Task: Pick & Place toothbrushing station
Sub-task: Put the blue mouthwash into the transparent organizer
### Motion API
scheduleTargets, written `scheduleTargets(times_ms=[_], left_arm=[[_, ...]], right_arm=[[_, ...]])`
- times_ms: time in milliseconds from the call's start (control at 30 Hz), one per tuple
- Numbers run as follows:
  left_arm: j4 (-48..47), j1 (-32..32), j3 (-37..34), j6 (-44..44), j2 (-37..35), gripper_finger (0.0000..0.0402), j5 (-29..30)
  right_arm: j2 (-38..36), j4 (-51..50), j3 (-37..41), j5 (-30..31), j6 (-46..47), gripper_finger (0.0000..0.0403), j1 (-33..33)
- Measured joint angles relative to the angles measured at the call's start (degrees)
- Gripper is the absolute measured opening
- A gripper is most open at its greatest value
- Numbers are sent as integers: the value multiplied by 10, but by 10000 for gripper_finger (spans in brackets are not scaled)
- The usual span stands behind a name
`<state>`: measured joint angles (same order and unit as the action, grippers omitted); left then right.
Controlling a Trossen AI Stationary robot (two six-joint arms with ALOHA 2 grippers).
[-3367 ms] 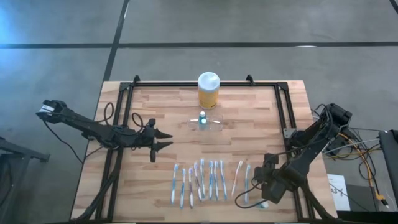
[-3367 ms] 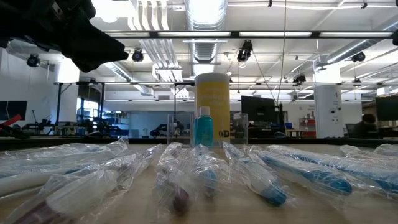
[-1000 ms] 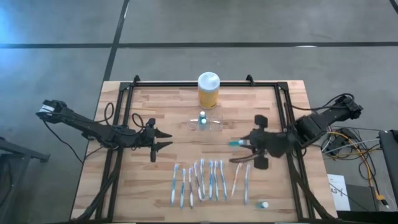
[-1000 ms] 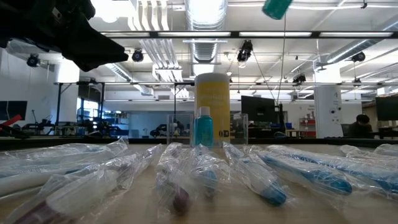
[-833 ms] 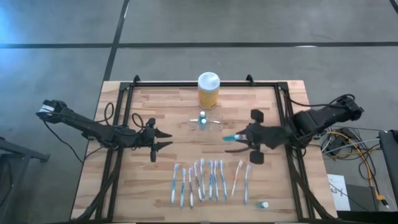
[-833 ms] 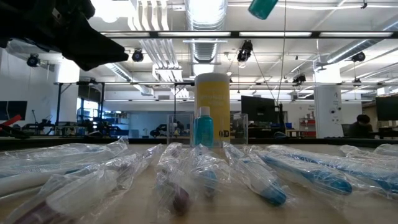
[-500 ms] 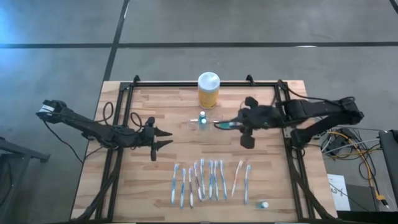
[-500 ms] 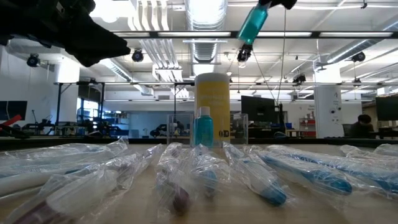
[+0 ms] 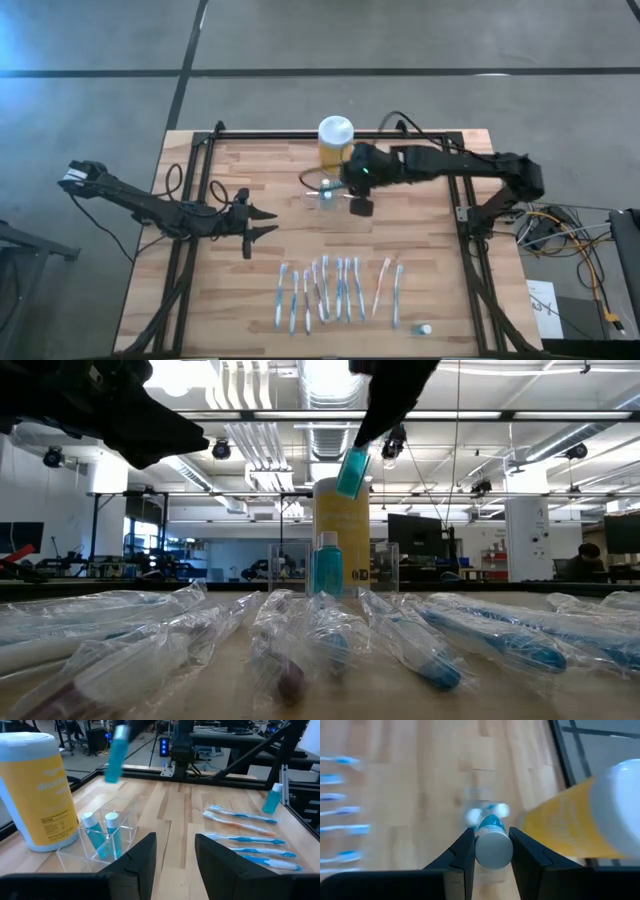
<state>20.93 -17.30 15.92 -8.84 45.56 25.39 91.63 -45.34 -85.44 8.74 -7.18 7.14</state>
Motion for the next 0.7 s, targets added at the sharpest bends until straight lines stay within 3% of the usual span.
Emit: scheduleTargets(times_ms=[400, 700], left_arm=[[-4, 0, -1, -1, -1, 140, -20], [-12, 0, -1, 5, -3, 140, -26]], right_arm=[[144, -116, -145, -10, -87, 93, 54], [188, -157, -211, -15, -109, 94, 55]])
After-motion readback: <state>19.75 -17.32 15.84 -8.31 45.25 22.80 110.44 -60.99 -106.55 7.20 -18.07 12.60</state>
